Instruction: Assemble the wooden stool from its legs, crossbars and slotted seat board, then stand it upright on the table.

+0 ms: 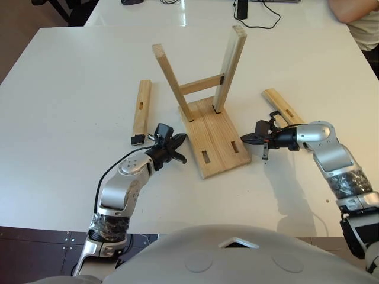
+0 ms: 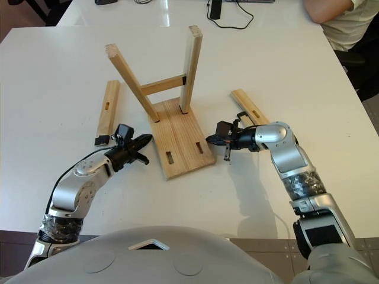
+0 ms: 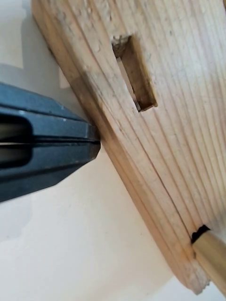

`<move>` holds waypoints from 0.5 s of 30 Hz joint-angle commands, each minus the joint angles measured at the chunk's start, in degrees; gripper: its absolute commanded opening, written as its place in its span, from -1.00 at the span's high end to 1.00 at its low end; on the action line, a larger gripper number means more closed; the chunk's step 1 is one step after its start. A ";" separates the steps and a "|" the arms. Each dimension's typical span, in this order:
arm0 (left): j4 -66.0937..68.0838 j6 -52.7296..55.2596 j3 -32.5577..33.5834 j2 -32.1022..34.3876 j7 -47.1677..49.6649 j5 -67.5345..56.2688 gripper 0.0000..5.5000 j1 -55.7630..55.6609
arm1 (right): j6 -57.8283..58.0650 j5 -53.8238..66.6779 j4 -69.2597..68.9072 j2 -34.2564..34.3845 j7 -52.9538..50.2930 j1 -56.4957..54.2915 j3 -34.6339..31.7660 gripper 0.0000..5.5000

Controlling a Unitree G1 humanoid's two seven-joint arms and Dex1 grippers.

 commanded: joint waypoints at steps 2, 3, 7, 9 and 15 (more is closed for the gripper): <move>7.60 -1.19 1.21 -1.74 -0.43 0.38 0.99 -7.94 | 7.04 0.85 -7.94 6.16 -8.24 2.99 0.39 1.00; 9.11 -1.43 2.05 -2.19 -0.37 0.05 0.99 -9.87 | 7.41 -0.24 -7.66 7.10 -10.04 2.72 0.90 1.00; 10.72 -1.33 4.87 -3.14 -0.63 -1.60 0.99 -12.78 | 7.54 -2.94 -4.54 8.17 -14.99 0.97 0.44 1.00; 9.67 -0.95 5.76 -3.07 -0.49 -2.06 0.99 -11.98 | 7.86 -2.14 -4.17 7.94 -15.83 0.19 -1.50 1.00; 5.68 0.49 8.16 -4.16 2.18 -3.13 0.99 -7.71 | 5.49 -0.84 -4.12 5.04 -19.35 0.11 -9.66 1.00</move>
